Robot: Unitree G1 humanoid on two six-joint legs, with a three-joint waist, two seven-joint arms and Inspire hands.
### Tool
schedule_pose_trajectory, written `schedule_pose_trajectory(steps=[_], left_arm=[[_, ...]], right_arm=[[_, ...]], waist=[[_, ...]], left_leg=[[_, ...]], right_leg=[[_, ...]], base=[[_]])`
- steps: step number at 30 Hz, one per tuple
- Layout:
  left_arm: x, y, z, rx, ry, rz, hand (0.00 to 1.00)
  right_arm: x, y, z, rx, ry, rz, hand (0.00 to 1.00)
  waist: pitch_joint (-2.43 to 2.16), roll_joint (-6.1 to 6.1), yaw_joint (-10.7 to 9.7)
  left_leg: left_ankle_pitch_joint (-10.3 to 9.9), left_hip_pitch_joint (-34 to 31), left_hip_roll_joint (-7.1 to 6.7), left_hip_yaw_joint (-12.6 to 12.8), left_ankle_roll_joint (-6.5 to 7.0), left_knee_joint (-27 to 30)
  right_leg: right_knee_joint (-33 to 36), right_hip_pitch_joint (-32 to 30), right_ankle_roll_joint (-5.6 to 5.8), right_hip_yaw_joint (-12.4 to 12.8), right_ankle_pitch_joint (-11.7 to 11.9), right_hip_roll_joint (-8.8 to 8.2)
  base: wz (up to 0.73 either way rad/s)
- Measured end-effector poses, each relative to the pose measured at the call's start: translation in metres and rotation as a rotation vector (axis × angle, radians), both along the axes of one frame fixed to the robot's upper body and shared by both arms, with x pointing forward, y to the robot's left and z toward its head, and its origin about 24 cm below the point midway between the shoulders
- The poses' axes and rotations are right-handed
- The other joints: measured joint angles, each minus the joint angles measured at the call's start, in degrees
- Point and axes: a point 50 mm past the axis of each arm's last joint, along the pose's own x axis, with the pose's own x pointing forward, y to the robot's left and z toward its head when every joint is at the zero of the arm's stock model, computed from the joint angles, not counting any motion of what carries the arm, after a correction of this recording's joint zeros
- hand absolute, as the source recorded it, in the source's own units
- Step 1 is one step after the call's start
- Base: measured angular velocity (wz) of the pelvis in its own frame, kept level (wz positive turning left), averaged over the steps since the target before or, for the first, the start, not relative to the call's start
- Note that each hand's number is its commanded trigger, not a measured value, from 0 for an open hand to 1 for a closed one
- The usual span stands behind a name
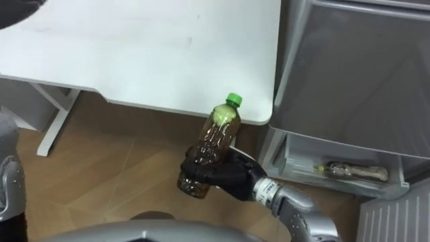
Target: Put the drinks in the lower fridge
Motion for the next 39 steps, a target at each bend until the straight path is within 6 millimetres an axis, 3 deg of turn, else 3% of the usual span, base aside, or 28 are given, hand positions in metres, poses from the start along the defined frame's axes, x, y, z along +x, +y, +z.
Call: schedule_pose_trajectory(steps=[4, 7, 10, 11, 16, 18, 22, 25, 28, 31, 36, 39], left_arm=[[0.000, 0.013, -0.013, -0.060, 0.025, 0.107, 0.00], [-0.002, 0.023, -0.025, -0.092, 0.071, 0.182, 0.00], [-0.005, 0.029, -0.041, -0.123, 0.135, 0.231, 0.00], [-0.005, 0.033, -0.051, -0.140, 0.173, 0.260, 0.00], [-0.020, 0.052, -0.108, -0.302, 0.407, 0.388, 0.00], [-0.026, 0.056, -0.140, -0.354, 0.555, 0.437, 0.00], [-0.040, 0.046, -0.191, -0.368, 0.814, 0.437, 0.00], [-0.050, 0.041, -0.216, -0.384, 0.955, 0.424, 0.00], [-0.073, 0.031, -0.250, -0.409, 1.162, 0.377, 0.00], [-0.099, 0.024, -0.280, -0.391, 1.374, 0.331, 0.00], [-0.146, 0.019, -0.306, -0.386, 1.645, 0.312, 0.00], [-0.159, 0.017, -0.313, -0.399, 1.740, 0.270, 0.00]], right_arm=[[-0.009, -0.001, -0.004, -0.009, 0.029, -0.014, 1.00], [-0.010, -0.002, -0.004, -0.022, 0.036, -0.020, 1.00], [-0.010, -0.001, -0.005, -0.026, 0.042, -0.033, 1.00], [-0.010, -0.001, -0.005, -0.026, 0.043, -0.040, 1.00], [-0.012, 0.002, -0.006, 0.019, 0.079, -0.111, 1.00], [-0.011, 0.000, -0.006, 0.024, 0.086, -0.141, 1.00], [-0.011, 0.004, -0.007, 0.020, 0.108, -0.165, 1.00], [-0.010, 0.009, -0.007, 0.031, 0.119, -0.166, 1.00], [-0.009, 0.013, -0.007, 0.044, 0.133, -0.156, 1.00], [-0.006, 0.011, -0.007, 0.052, 0.152, -0.176, 1.00], [-0.002, 0.008, -0.005, 0.079, 0.165, -0.211, 1.00], [0.000, 0.004, -0.004, 0.099, 0.172, -0.236, 1.00]], waist=[[0.03, 0.05, 2.5], [-0.03, 0.02, 3.3], [-0.50, -0.16, 4.0], [-0.70, -0.44, 4.1], [-0.64, -0.51, 4.5], [-0.59, -0.60, 4.7], [-0.47, -0.94, 4.8], [-0.41, -1.41, 5.0], [-0.07, -2.10, 4.6], [-0.06, -2.10, 4.2], [-0.07, -2.39, 1.3], [-0.08, -2.38, 0.4]], left_leg=[[0.0, 0.3, -0.17, -0.6, -0.01, -0.2], [0.0, 0.3, -0.32, -0.7, 0.00, -0.2], [0.0, 0.4, -0.39, -0.8, 0.02, -0.3], [0.0, 0.4, -0.39, -0.8, 0.00, -0.3], [0.0, 2.0, -0.41, -0.2, -0.02, -1.1], [0.0, 1.9, -0.38, -0.2, -0.03, -1.1], [0.0, 1.2, -0.41, -0.3, -0.03, -1.1], [0.0, 0.9, -0.29, 0.1, -0.03, -1.0], [-0.1, 1.0, -0.12, 0.8, -0.07, -1.0], [-0.2, 1.2, -0.13, 0.9, -0.06, -1.3], [-0.2, 0.1, -0.06, 0.9, -0.09, -1.8], [-0.2, 0.1, -0.06, 1.0, -0.09, -1.8]], right_leg=[[-0.1, 0.4, 0.07, -0.5, 0.0, -0.06], [-0.4, 0.7, 0.07, -0.6, 0.0, -0.11], [-0.7, 0.8, 0.06, -0.6, 0.0, -0.11], [-0.7, 0.9, 0.06, -0.7, 0.0, -0.11], [-0.9, 1.7, 0.09, -0.1, -0.1, -0.17], [-1.0, 1.6, 0.10, -0.1, -0.1, -0.17], [-1.1, 1.3, 0.10, -0.2, -0.1, -0.13], [-1.0, 0.7, 0.09, 0.3, -0.1, -0.08], [-0.9, 0.5, 0.07, 0.8, 0.0, -0.06], [-0.9, 0.5, 0.13, 0.9, 0.0, -0.06], [-0.8, -0.3, 0.09, 0.6, 0.1, 0.01], [-0.8, -0.4, 0.09, 0.8, 0.1, 0.01]], base=[[0.05], [0.00], [0.00], [0.00], [-0.06], [0.00], [0.00], [-0.07], [-0.10], [-0.01], [0.01], [0.00]])
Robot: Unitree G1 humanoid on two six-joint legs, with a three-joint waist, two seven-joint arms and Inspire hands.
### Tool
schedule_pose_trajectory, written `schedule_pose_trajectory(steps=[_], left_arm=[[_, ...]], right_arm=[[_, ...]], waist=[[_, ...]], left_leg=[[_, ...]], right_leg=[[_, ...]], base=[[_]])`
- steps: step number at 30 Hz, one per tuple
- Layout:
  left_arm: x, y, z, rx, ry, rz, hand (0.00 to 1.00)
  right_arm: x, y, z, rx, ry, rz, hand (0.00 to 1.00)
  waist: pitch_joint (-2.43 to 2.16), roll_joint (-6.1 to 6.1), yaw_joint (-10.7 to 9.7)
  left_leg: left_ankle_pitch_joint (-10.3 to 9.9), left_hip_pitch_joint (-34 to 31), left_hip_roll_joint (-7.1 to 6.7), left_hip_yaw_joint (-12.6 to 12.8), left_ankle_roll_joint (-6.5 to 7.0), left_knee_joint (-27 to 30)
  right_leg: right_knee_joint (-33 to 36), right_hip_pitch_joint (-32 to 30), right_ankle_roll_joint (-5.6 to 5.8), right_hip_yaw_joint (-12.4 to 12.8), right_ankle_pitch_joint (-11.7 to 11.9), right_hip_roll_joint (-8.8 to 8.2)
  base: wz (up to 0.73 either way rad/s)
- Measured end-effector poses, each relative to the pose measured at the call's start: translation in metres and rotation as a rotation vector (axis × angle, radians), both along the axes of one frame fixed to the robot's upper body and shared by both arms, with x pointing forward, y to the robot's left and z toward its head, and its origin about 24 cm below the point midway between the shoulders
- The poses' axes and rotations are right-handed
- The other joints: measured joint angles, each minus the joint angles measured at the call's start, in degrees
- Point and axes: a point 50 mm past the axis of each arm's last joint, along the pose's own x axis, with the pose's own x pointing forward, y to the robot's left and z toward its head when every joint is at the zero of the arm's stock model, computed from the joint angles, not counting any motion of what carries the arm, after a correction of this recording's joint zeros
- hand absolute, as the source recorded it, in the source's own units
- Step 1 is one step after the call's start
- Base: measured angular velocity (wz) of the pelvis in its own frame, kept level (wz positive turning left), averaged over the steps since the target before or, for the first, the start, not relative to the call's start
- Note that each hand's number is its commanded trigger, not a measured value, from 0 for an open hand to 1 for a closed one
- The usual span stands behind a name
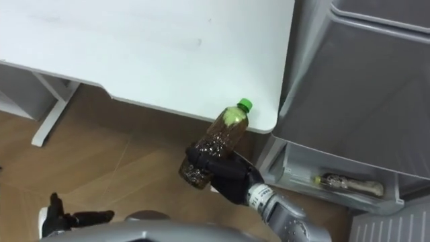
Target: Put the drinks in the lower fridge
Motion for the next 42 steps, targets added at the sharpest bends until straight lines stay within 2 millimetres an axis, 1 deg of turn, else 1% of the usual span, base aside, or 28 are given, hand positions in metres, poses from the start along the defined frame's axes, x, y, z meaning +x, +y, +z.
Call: schedule_pose_trajectory(steps=[3, 5, 10, 11, 12, 15, 20, 21, 25, 29, 32, 36, 38, 40, 41, 42], left_arm=[[-0.003, -0.005, -0.003, -0.047, 0.033, -0.032, 0.00], [-0.004, -0.008, -0.005, -0.079, 0.044, -0.058, 0.00], [-0.010, -0.015, -0.009, -0.157, 0.090, -0.094, 0.00], [-0.010, -0.015, -0.010, -0.163, 0.094, -0.096, 0.00], [-0.012, -0.015, -0.010, -0.175, 0.104, -0.099, 0.00], [-0.024, -0.015, -0.014, -0.213, 0.164, -0.094, 0.00], [-0.039, -0.017, -0.018, -0.280, 0.241, -0.090, 0.00], [-0.042, -0.017, -0.019, -0.295, 0.258, -0.092, 0.00], [-0.046, -0.018, -0.020, -0.313, 0.305, -0.156, 0.00], [-0.049, -0.023, -0.021, -0.348, 0.326, -0.167, 0.00], [-0.054, -0.024, -0.022, -0.372, 0.356, -0.159, 0.00], [-0.054, -0.024, -0.022, -0.376, 0.363, -0.159, 0.00], [-0.054, -0.024, -0.022, -0.378, 0.370, -0.167, 0.00], [-0.055, -0.024, -0.022, -0.378, 0.375, -0.173, 0.00], [-0.055, -0.024, -0.022, -0.378, 0.377, -0.175, 0.00], [-0.056, -0.024, -0.022, -0.374, 0.383, -0.187, 0.00]], right_arm=[[0.001, -0.002, 0.001, 0.032, 0.015, -0.043, 1.00], [0.002, -0.004, 0.001, 0.034, 0.019, -0.059, 1.00], [0.005, -0.009, 0.002, 0.023, 0.024, -0.092, 1.00], [0.005, -0.010, 0.002, 0.023, 0.024, -0.092, 1.00], [0.005, -0.010, 0.002, 0.025, 0.022, -0.091, 1.00], [0.005, -0.009, 0.002, 0.032, 0.029, -0.082, 1.00], [0.004, -0.011, 0.001, 0.031, 0.043, -0.074, 1.00], [0.004, -0.011, 0.001, 0.034, 0.045, -0.071, 1.00], [0.004, -0.012, 0.001, 0.047, 0.055, -0.068, 1.00], [0.004, -0.014, 0.001, 0.050, 0.059, -0.072, 1.00], [0.003, -0.015, 0.000, 0.050, 0.068, -0.074, 1.00], [-0.004, -0.026, -0.003, 0.032, 0.101, -0.125, 1.00], [-0.009, -0.036, -0.010, -0.005, 0.145, -0.175, 1.00], [-0.014, -0.052, -0.018, -0.077, 0.207, -0.260, 1.00], [-0.015, -0.056, -0.019, -0.096, 0.217, -0.277, 1.00], [-0.016, -0.063, -0.021, -0.141, 0.225, -0.298, 1.00]], waist=[[0.03, 0.12, -1.1], [-0.03, 0.31, -2.1], [-0.26, 1.21, -4.1], [-0.21, 1.34, -4.3], [-0.26, 1.59, -4.6], [-0.61, 2.10, -5.7], [-0.55, 2.23, -6.5], [-0.53, 2.22, -7.1], [-0.53, 2.06, -7.6], [-0.54, 1.92, -7.8], [-0.53, 1.81, -8.8], [-0.54, 1.88, -9.1], [-0.62, 1.88, -9.1], [-0.64, 1.83, -9.3], [-0.80, 1.53, -9.4], [-0.81, 1.53, -9.8]], left_leg=[[0.0, 0.1, -0.01, 0.1, 0.00, -0.1], [0.0, 0.2, -0.02, 0.1, 0.00, -0.1], [0.0, 0.1, 0.04, 0.4, 0.01, 0.0], [0.0, 0.1, 0.06, 0.5, 0.01, 0.0], [0.0, 0.1, 0.05, 0.5, 0.01, 0.0], [0.0, 0.3, 0.03, 0.5, 0.01, -0.1], [0.0, 0.8, 0.03, 0.5, 0.02, -0.1], [0.0, 0.8, 0.03, 0.5, 0.04, -0.1], [0.0, 0.8, 0.05, 0.8, 0.08, 0.0], [0.1, 0.8, 0.05, 1.1, 0.15, 0.1], [0.1, 0.8, 0.05, 1.1, 0.19, 0.3], [0.2, 0.7, 0.03, 1.2, 0.27, 0.6], [0.2, 0.9, 0.03, 1.4, 0.30, 0.6], [0.2, 0.9, 0.04, 1.6, 0.31, 0.5], [0.2, 0.9, 0.03, 1.6, 0.31, 0.4], [0.2, 1.1, 0.05, 1.9, 0.30, 0.0]], right_leg=[[0.0, 0.0, 0.01, 0.1, 0.0, 0.00], [0.0, 0.1, 0.02, 0.2, 0.0, 0.00], [0.1, 0.1, 0.02, 0.5, 0.0, 0.03], [0.1, 0.0, 0.01, 0.5, 0.0, 0.03], [0.1, -0.1, 0.02, 0.6, 0.0, 0.03], [0.1, 0.0, 0.02, 0.7, 0.1, 0.02], [0.1, 0.5, 0.03, 0.8, 0.1, 0.02], [0.2, 0.5, 0.03, 0.8, 0.1, 0.02], [0.5, 0.3, 0.03, 1.2, 0.1, 0.00], [0.9, 0.0, 0.04, 1.7, 0.0, -0.06], [0.8, 0.1, 0.06, 1.7, 0.0, -0.06], [0.2, 0.0, 0.10, 2.1, 0.0, -0.05], [0.1, 0.1, 0.11, 2.3, 0.0, -0.04], [0.1, 0.0, 0.12, 2.6, 0.1, -0.04], [0.1, -0.1, 0.12, 2.7, 0.1, -0.05], [0.1, -0.3, 0.13, 3.0, 0.0, -0.06]], base=[[0.00], [0.00], [-0.02], [-0.04], [0.00], [0.00], [0.00], [0.00], [-0.02], [-0.04], [0.00], [-0.01], [-0.05], [-0.05], [-0.06], [-0.08]])
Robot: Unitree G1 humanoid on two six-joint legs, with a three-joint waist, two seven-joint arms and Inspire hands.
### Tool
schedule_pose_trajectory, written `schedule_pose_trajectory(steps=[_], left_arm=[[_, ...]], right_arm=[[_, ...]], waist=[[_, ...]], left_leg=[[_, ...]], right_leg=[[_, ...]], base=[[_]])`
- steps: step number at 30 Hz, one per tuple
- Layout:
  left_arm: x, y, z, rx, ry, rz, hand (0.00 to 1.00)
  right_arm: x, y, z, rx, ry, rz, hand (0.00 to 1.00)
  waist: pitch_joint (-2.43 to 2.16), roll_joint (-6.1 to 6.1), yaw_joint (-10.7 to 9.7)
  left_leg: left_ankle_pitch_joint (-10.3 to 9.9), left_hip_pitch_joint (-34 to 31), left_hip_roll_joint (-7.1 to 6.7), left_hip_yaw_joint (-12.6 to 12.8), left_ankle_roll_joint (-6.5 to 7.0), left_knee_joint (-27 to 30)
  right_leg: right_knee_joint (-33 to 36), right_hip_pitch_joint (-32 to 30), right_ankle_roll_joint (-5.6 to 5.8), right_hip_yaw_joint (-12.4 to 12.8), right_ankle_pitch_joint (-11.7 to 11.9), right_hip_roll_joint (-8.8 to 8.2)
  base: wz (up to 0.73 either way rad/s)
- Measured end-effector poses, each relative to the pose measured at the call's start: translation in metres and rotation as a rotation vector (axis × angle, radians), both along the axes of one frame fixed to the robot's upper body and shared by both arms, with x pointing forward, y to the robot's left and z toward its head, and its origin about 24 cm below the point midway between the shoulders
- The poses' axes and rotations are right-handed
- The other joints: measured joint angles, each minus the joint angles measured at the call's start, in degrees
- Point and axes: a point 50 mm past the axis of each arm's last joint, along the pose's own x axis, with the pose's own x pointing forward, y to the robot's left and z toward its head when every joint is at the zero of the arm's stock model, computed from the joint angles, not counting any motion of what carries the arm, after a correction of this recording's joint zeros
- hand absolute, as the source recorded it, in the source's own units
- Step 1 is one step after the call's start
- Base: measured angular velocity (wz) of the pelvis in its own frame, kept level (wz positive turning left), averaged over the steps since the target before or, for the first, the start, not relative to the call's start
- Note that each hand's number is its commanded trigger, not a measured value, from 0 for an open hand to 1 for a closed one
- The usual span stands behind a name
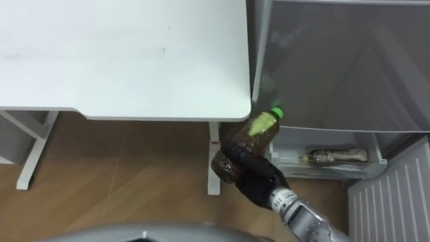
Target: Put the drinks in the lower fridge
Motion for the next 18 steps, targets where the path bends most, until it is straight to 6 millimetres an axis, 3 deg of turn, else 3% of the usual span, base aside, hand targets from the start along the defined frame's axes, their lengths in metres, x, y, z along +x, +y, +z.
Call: schedule_pose_trajectory(steps=[7, 9, 10, 18], left_arm=[[0.014, 0.003, -0.001, 0.031, -0.039, -0.019, 0.00], [0.019, 0.003, -0.001, 0.039, -0.051, -0.024, 0.00], [0.020, 0.004, -0.001, 0.048, -0.051, -0.024, 0.00], [0.020, 0.005, -0.001, 0.058, -0.052, -0.022, 0.00]], right_arm=[[-0.007, -0.023, -0.010, -0.400, 0.107, 0.101, 1.00], [-0.004, -0.024, -0.009, -0.490, 0.109, 0.136, 1.00], [-0.002, -0.024, -0.009, -0.541, 0.112, 0.150, 1.00], [0.007, -0.037, -0.005, -0.624, 0.173, -0.055, 1.00]], waist=[[0.08, -0.37, -0.6], [0.72, -0.41, -0.7], [0.78, -0.50, -1.1], [0.82, -0.59, -2.1]], left_leg=[[0.0, 0.0, 0.27, 1.7, -0.05, -0.5], [0.0, -0.2, 0.44, 2.3, -0.06, -0.5], [-0.1, -0.3, 0.45, 2.4, -0.05, -0.5], [-0.3, -0.5, 0.45, 2.8, 0.03, -0.6]], right_leg=[[0.5, -1.4, -0.06, 1.8, 0.1, 0.09], [0.9, -1.6, -0.06, 2.2, 0.1, 0.08], [0.9, -1.6, -0.06, 2.3, 0.1, 0.08], [0.7, -2.4, 0.01, 3.0, 0.1, 0.10]], base=[[-0.12], [-0.13], [-0.08], [-0.02]])
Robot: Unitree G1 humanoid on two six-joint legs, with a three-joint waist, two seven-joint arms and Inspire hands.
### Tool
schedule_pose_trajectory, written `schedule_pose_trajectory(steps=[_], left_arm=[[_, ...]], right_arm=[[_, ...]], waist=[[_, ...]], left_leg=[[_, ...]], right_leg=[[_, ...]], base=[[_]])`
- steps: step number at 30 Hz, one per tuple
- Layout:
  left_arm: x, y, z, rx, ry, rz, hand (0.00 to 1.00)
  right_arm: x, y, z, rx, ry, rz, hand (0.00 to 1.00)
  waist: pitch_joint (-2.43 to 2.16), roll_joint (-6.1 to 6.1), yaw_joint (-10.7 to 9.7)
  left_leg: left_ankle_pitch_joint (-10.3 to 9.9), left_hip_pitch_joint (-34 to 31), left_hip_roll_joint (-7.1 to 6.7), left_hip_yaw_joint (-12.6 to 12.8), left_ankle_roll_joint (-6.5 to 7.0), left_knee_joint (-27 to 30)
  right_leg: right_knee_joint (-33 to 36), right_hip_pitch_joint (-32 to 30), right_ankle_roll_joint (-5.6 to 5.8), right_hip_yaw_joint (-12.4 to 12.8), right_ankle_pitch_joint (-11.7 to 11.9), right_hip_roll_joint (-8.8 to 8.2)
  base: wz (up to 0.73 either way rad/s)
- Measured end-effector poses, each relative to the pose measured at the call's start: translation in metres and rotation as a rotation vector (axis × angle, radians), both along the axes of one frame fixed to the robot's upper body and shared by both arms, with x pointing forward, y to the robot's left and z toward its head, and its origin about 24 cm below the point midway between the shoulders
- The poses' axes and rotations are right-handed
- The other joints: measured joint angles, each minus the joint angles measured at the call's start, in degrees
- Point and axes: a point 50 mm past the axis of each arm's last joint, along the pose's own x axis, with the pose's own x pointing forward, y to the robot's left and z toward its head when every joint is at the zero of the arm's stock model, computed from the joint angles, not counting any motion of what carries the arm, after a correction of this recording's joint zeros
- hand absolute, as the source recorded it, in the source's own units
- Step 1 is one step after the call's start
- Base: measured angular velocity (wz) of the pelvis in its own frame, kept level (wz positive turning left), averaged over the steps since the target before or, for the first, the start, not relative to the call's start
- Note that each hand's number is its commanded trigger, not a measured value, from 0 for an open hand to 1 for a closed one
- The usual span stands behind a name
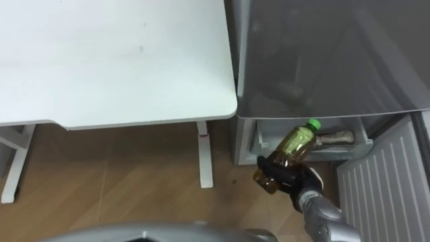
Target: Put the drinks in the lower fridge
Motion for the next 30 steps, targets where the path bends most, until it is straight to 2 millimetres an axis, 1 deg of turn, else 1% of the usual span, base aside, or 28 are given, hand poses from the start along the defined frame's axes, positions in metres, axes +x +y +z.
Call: schedule_pose_trajectory(steps=[3, 9, 14, 18, 20, 23, 25, 26, 27, 28, 29, 30], left_arm=[[-0.005, 0.000, 0.000, 0.000, 0.011, 0.005, 0.00], [-0.006, 0.001, 0.000, 0.002, 0.013, 0.010, 0.00], [-0.009, 0.005, 0.001, 0.019, 0.020, 0.007, 0.00], [-0.008, 0.004, 0.001, 0.012, 0.017, 0.007, 0.00], [-0.003, 0.004, 0.001, 0.010, 0.005, 0.003, 0.00], [0.000, 0.006, 0.002, -0.001, -0.001, -0.001, 0.00], [0.009, 0.006, 0.002, -0.006, -0.021, -0.009, 0.00], [0.010, 0.006, 0.002, -0.006, -0.024, -0.010, 0.00], [0.015, 0.008, 0.002, -0.005, -0.035, -0.015, 0.00], [0.026, 0.011, 0.003, -0.002, -0.053, -0.026, 0.00], [0.030, 0.013, 0.003, 0.001, -0.061, -0.031, 0.00], [0.041, 0.017, 0.005, 0.011, -0.081, -0.042, 0.00]], right_arm=[[-0.001, -0.001, 0.000, 0.040, 0.000, -0.110, 1.00], [-0.004, -0.004, -0.001, 0.124, 0.005, -0.280, 1.00], [-0.011, -0.004, -0.007, 0.177, 0.031, -0.355, 1.00], [-0.015, -0.007, -0.015, 0.265, 0.060, -0.488, 1.00], [-0.012, -0.012, -0.016, 0.273, 0.060, -0.533, 1.00], [-0.002, -0.021, -0.016, 0.305, 0.047, -0.628, 1.00], [0.015, -0.028, -0.012, 0.348, 0.010, -0.710, 1.00], [0.020, -0.029, -0.010, 0.354, 0.000, -0.724, 1.00], [0.031, -0.032, -0.007, 0.359, -0.017, -0.737, 1.00], [0.043, -0.034, -0.003, 0.356, -0.034, -0.738, 1.00], [0.049, -0.035, 0.000, 0.357, -0.042, -0.742, 1.00], [0.062, -0.037, 0.005, 0.361, -0.058, -0.752, 1.00]], waist=[[0.01, 0.04, -0.3], [-0.05, 0.16, -1.0], [-0.05, 0.20, -1.2], [-0.08, 0.25, -1.5], [-0.14, 0.35, -1.6], [-0.16, 0.26, -1.6], [-0.12, 0.20, -1.4], [-0.12, 0.21, -1.3], [-0.06, 0.16, -1.3], [0.07, 0.02, -1.5], [0.13, 0.06, -1.5], [0.29, 0.00, -1.3]], left_leg=[[0.0, 0.2, 0.00, 0.1, 0.00, -0.1], [0.0, 0.6, 0.03, 0.2, -0.01, -0.3], [-0.1, 0.2, 0.05, 0.1, -0.01, 0.1], [-0.1, -0.7, 0.05, -0.1, 0.03, 0.7], [-0.1, -1.9, 0.06, -0.3, 0.09, 1.5], [-0.1, -3.5, 0.01, -0.8, 0.19, 2.3], [-0.1, -4.8, 0.00, -0.8, 0.29, 2.9], [-0.1, -5.6, 0.01, -0.8, 0.29, 3.4], [-0.1, -7.4, 0.03, -1.2, 0.35, 4.5], [-0.2, -9.7, 0.13, -1.7, 0.47, 6.1], [-0.2, -10.8, 0.17, -2.1, 0.49, 6.8], [-0.2, -13.3, 0.19, -2.5, 0.51, 8.2]], right_leg=[[0.0, 0.0, 0.01, 0.0, 0.0, 0.00], [0.2, 0.1, 0.01, 0.2, 0.0, 0.00], [0.2, 0.1, 0.02, 0.0, 0.0, -0.01], [0.2, -0.5, 0.06, 0.0, 0.0, -0.01], [0.4, -1.3, 0.06, -0.2, -0.1, -0.04], [1.6, -2.8, 0.05, -0.6, -0.1, -0.21], [2.5, -4.5, 0.04, -0.4, -0.1, -0.35], [3.0, -5.2, -0.01, -0.5, -0.2, -0.41], [4.1, -6.4, -0.08, -0.6, -0.3, -0.49], [5.5, -8.5, -0.19, -0.9, -0.6, -0.57], [6.2, -9.5, -0.24, -1.1, -0.7, -0.59], [8.0, -11.9, -0.40, -1.2, -1.0, -0.73]], base=[[0.00], [0.00], [0.01], [0.02], [0.06], [0.07], [0.00], [0.05], [0.14], [0.18], [0.19], [0.14]])
